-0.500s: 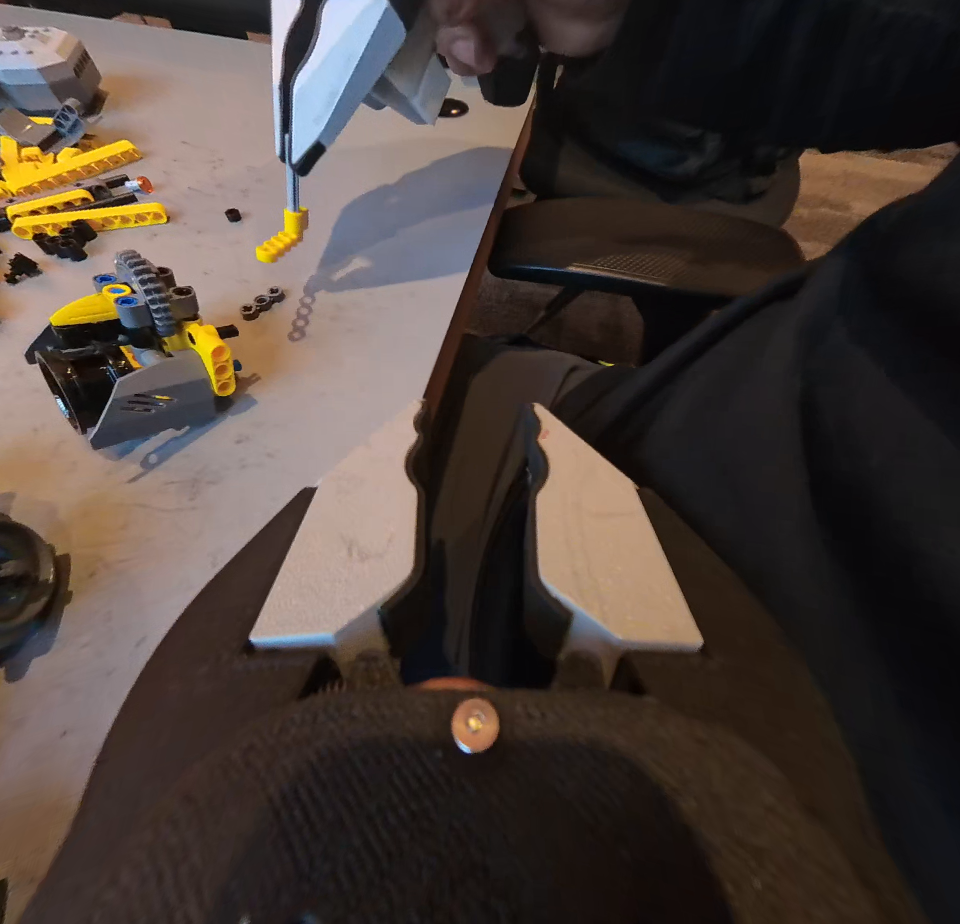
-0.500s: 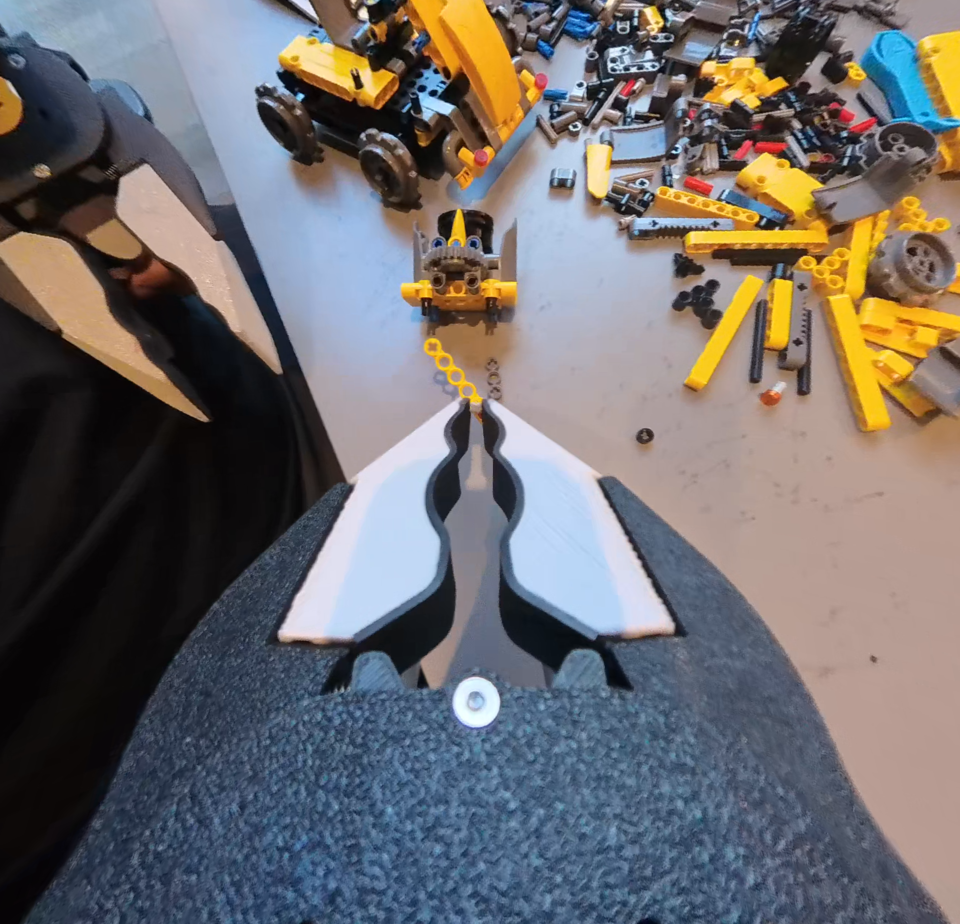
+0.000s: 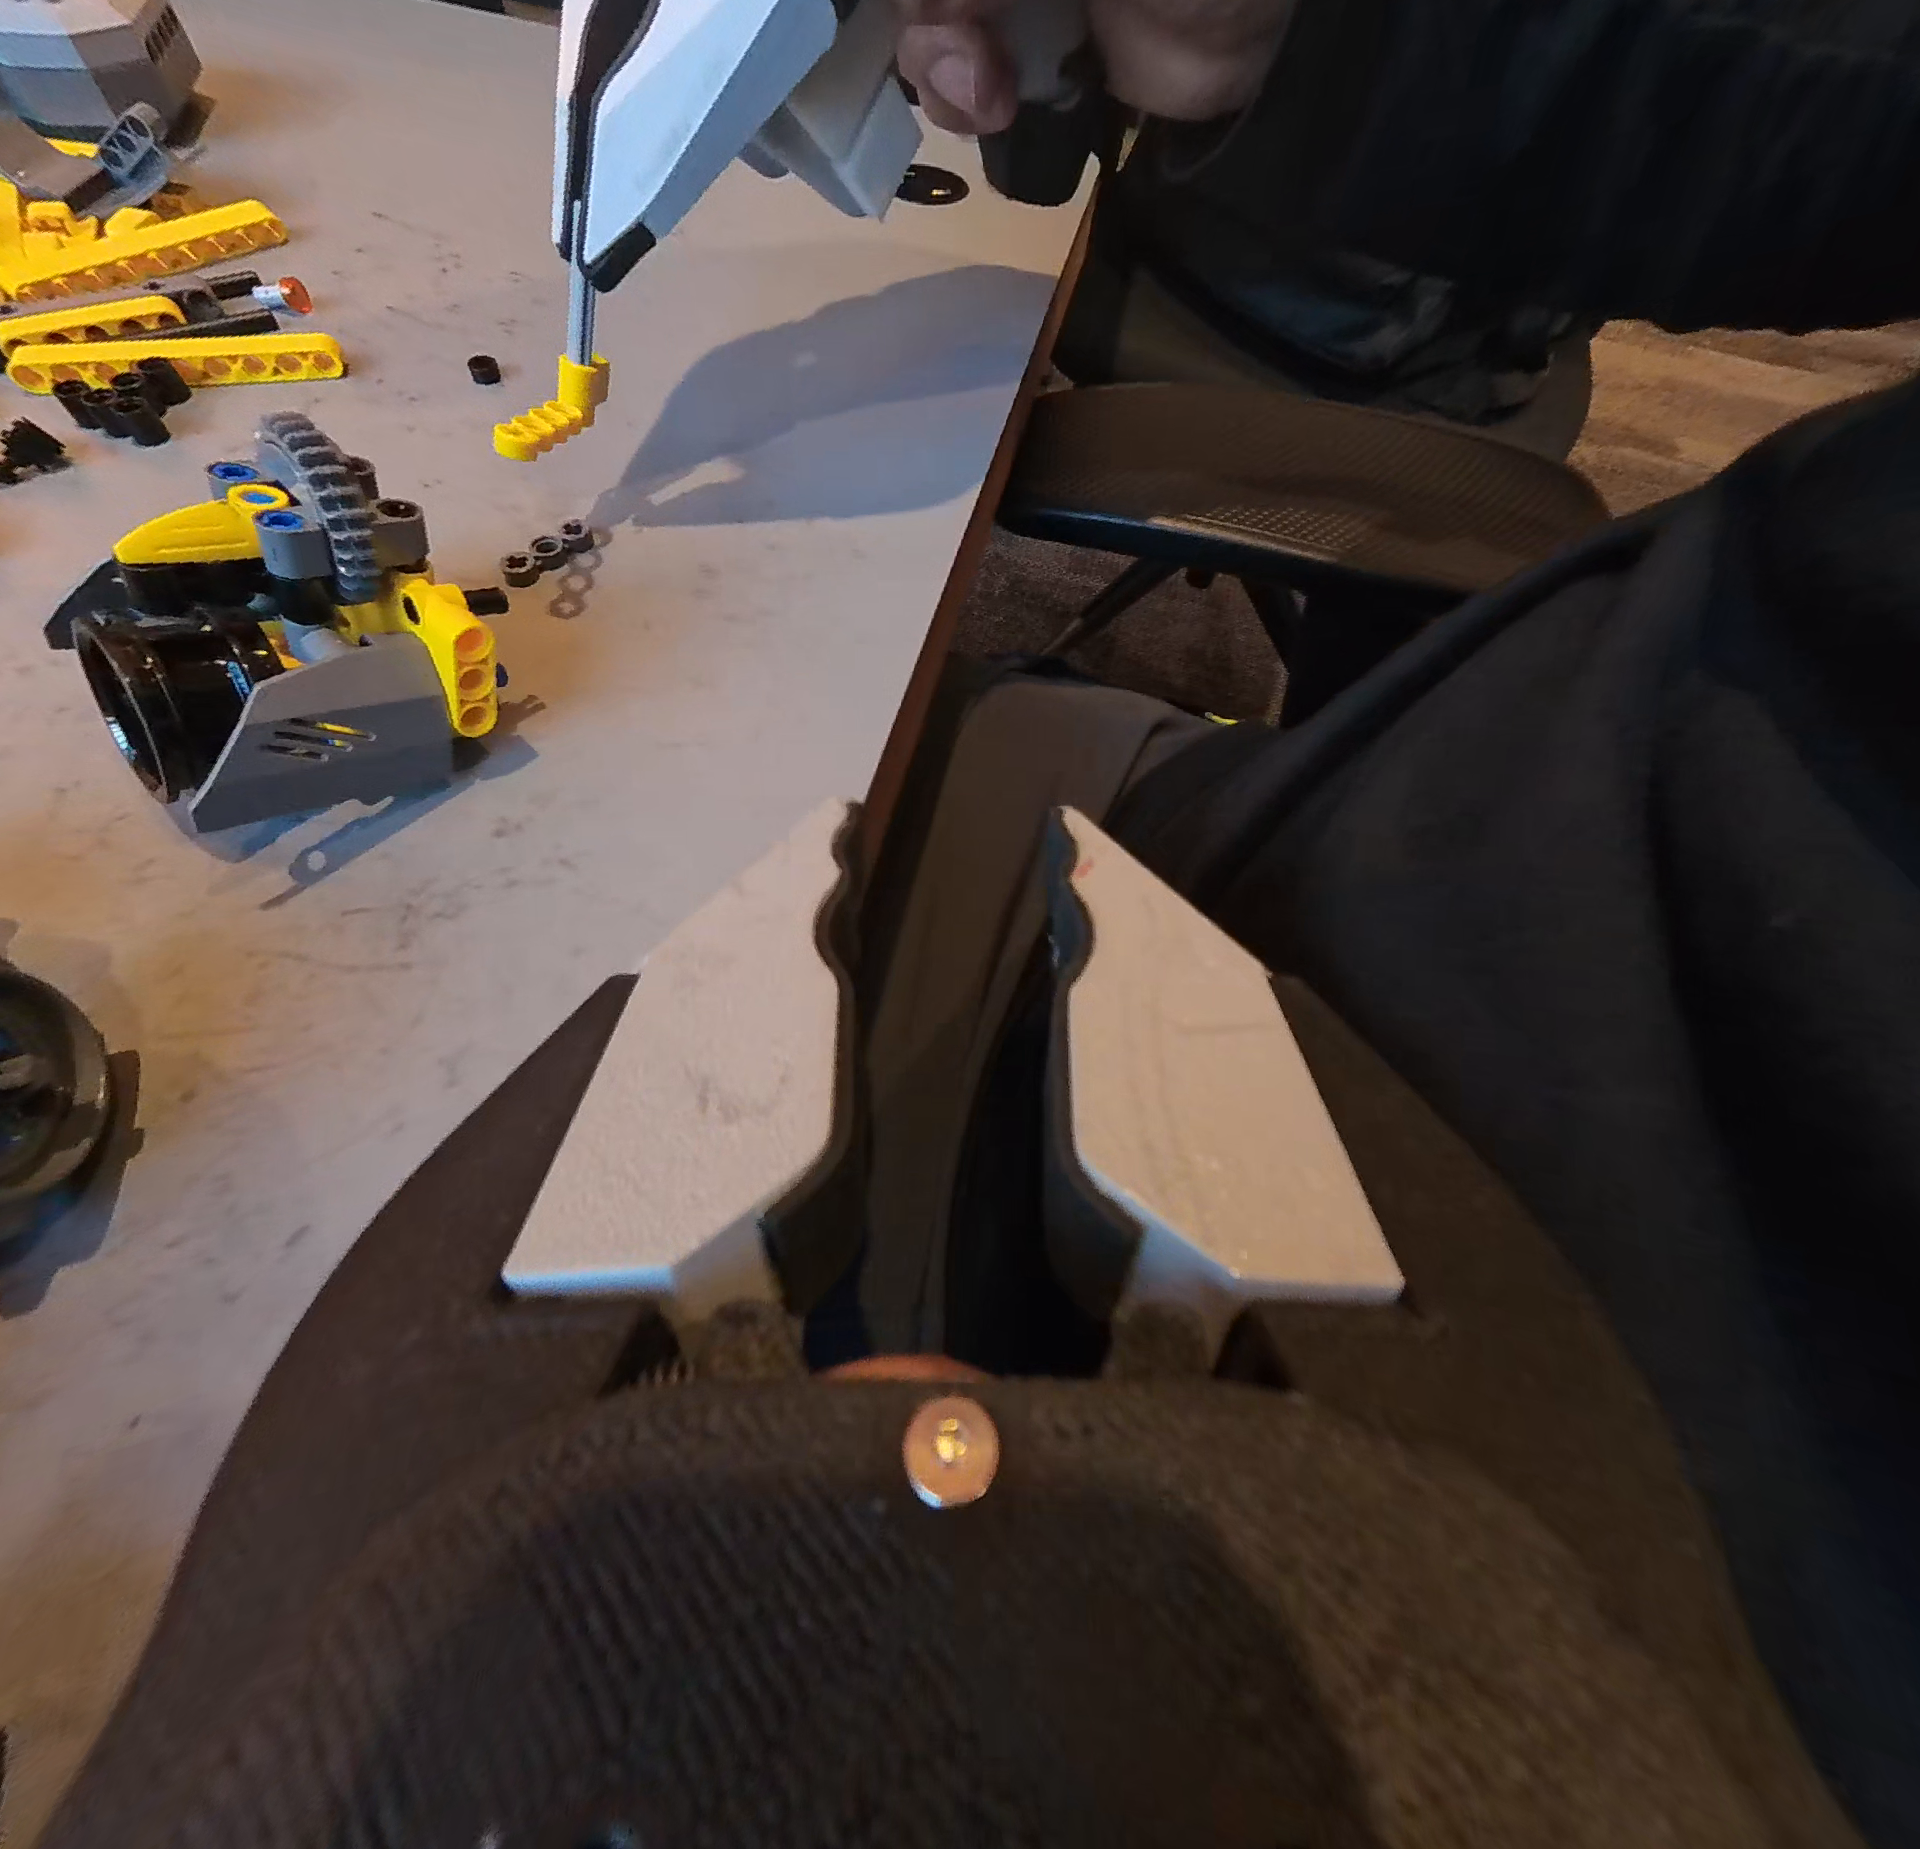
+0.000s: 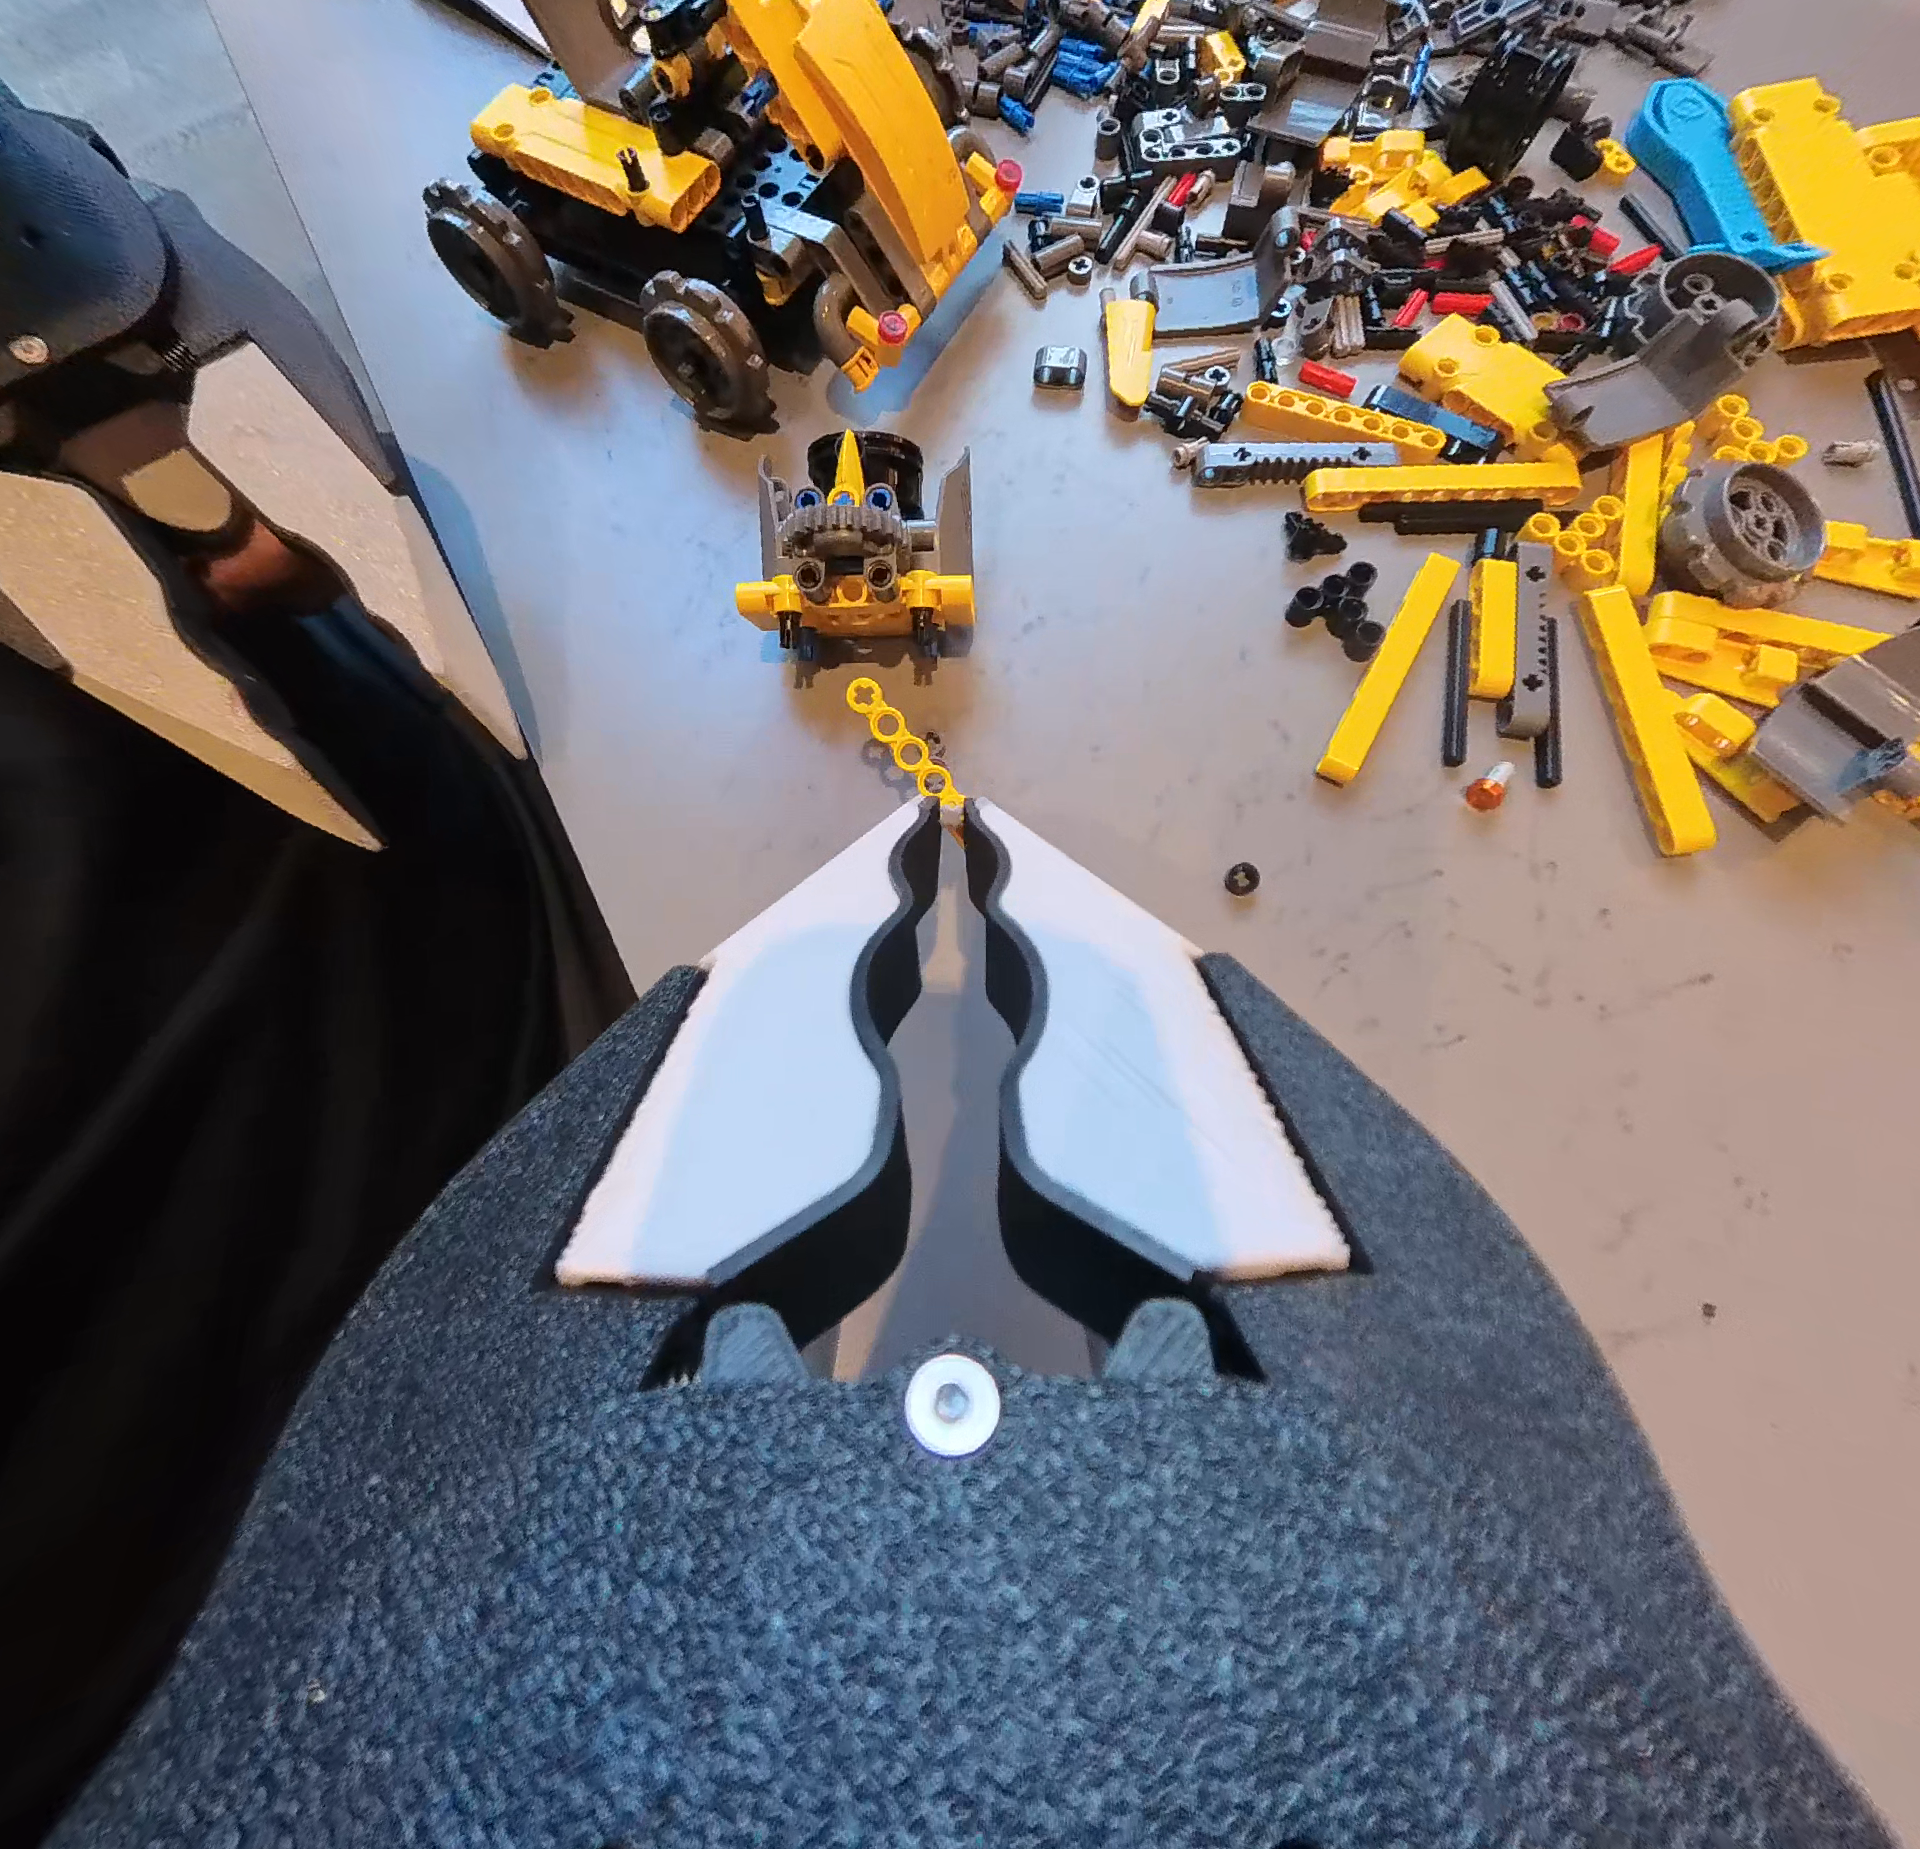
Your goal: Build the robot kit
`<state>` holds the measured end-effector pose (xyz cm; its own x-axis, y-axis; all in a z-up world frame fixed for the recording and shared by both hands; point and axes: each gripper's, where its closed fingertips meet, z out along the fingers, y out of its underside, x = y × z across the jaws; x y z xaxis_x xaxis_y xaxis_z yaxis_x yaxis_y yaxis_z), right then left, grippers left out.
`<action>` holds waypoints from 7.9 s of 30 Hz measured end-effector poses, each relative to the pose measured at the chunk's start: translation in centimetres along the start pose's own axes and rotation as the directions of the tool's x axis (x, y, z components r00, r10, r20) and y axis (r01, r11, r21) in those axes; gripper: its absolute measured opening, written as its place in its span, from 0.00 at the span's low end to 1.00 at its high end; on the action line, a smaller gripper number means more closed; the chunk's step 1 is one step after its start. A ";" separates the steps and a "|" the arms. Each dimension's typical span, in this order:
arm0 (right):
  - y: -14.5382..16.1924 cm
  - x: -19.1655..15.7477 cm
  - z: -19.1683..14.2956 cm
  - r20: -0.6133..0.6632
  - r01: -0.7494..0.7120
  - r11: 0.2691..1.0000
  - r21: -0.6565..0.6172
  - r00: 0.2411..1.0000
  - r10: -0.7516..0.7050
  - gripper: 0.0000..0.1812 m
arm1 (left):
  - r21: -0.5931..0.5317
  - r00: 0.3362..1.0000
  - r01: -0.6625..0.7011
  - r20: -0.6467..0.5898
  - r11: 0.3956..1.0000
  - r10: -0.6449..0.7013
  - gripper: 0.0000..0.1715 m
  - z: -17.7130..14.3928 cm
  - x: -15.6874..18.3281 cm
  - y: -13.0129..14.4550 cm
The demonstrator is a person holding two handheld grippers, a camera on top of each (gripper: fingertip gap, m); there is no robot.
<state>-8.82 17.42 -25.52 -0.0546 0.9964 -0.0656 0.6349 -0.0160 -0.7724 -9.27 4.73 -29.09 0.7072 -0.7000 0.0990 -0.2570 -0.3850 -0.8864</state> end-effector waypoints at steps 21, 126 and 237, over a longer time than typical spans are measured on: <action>0.4 1.6 -6.1 -0.180 0.019 0.990 0.137 0.984 0.006 0.02 | -0.008 0.999 -0.023 0.034 1.000 0.023 0.17 0.8 -0.1 0.1; -0.2 -14.8 5.5 -0.039 0.709 0.703 -0.043 0.702 -0.711 0.22 | -0.168 0.893 -0.424 0.087 0.890 0.441 0.01 -4.3 -0.9 -0.8; 2.7 -15.7 6.4 0.044 0.625 0.759 -0.185 0.776 -0.629 0.23 | -0.296 0.919 -0.372 0.017 0.880 0.394 0.01 -2.8 -0.1 2.4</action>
<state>-11.23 1.14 -30.63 -0.4757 0.7799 0.4068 0.5898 0.6259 -0.5102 -11.81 2.18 -29.99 0.5600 -0.7848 -0.2656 -0.6836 -0.2565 -0.6833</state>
